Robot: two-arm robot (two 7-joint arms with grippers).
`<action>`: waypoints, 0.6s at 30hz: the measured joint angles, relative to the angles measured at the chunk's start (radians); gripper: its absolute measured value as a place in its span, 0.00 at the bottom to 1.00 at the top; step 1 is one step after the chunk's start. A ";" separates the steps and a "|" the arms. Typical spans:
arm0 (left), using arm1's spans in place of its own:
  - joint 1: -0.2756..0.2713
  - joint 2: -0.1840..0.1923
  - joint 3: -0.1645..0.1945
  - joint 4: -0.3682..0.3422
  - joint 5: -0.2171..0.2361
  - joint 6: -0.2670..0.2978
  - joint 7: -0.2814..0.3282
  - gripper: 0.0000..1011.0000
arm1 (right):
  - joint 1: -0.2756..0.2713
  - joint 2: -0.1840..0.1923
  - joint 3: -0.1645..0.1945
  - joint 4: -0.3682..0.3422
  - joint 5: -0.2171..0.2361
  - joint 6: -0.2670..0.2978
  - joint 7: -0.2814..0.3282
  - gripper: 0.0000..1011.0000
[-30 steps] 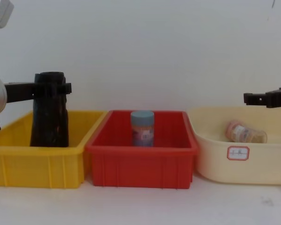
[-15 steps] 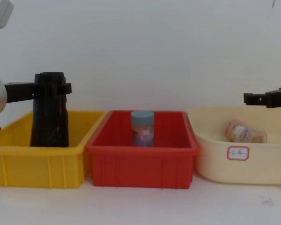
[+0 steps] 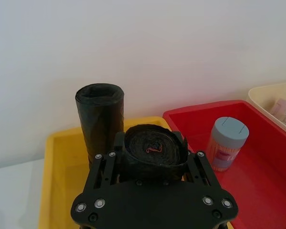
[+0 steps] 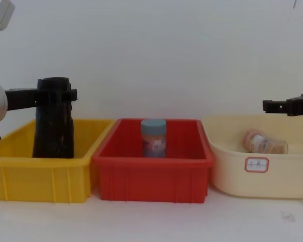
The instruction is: Pick up the garbage bag with the one hand and transfer it to the other hand.
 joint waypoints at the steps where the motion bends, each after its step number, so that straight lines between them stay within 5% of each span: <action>1: -0.003 0.000 0.001 0.002 0.000 0.000 0.000 0.56 | 0.000 0.000 0.000 0.000 0.000 0.000 0.000 0.99; 18: -0.086 0.012 0.022 0.053 -0.021 0.062 -0.058 0.56 | 0.000 0.000 0.000 0.000 0.000 0.000 0.000 0.99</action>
